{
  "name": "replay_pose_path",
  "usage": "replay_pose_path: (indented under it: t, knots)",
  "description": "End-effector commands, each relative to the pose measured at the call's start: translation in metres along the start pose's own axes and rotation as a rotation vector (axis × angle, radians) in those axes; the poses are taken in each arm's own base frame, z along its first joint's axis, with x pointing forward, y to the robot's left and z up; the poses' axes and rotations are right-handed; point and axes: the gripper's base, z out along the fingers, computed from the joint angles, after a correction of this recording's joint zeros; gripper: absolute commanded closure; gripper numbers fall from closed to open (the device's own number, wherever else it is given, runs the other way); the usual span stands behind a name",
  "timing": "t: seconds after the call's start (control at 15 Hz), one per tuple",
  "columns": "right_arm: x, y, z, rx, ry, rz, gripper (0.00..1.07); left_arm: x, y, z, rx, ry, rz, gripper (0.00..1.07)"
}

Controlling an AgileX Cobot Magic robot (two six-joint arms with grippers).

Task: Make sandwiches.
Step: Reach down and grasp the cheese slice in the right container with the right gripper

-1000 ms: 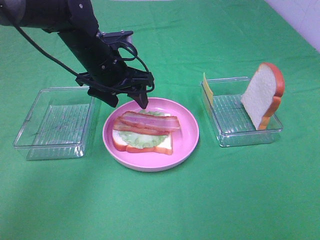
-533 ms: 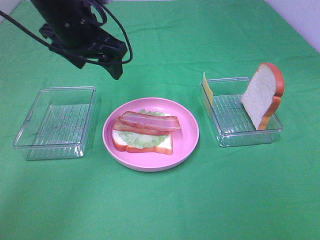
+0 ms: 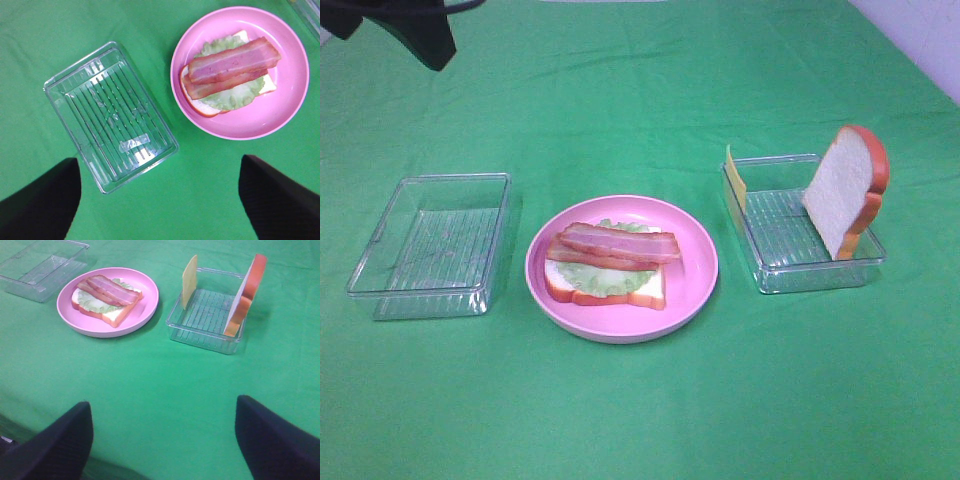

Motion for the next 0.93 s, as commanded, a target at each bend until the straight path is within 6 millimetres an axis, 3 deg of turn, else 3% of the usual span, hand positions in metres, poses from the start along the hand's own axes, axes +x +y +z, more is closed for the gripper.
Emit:
replay_pose_path:
  t: [0.07,0.2,0.27,0.53,0.6,0.67,0.73,0.8,0.93]
  knots:
    - [0.000,0.000,0.000,0.005,-0.011,-0.006,0.33,0.017,-0.001,-0.024,0.003,0.028,-0.004,0.25]
    - [0.000,0.000,0.000,0.005,-0.011,-0.006,0.33,0.030,-0.001,-0.038,0.005,0.007,-0.005,0.26]
    - [0.000,0.000,0.000,0.005,-0.011,-0.006,0.33,0.058,-0.002,-0.045,0.009,0.025,-0.006,0.26]
    - [0.000,0.000,0.000,0.005,-0.011,-0.006,0.33,0.119,-0.004,-0.035,0.017,0.079,-0.008,0.26]
    - [0.000,0.000,0.000,0.005,-0.011,-0.006,0.33,0.143,-0.006,-0.029,0.030,0.052,-0.015,0.26]
    - [0.000,0.000,0.000,0.005,-0.011,-0.006,0.33,0.143,-0.006,-0.029,0.030,0.052,-0.015,0.26]
    - [0.000,0.000,0.000,0.005,-0.011,-0.006,0.33,0.165,-0.008,-0.024,0.043,0.012,-0.018,0.26]
    - [0.000,0.000,0.000,0.005,-0.011,-0.006,0.33,0.171,-0.008,-0.023,0.043,0.003,-0.019,0.26]
    - [0.000,0.000,0.000,0.005,-0.011,-0.006,0.33,0.214,-0.009,-0.020,0.041,-0.067,-0.020,0.26]
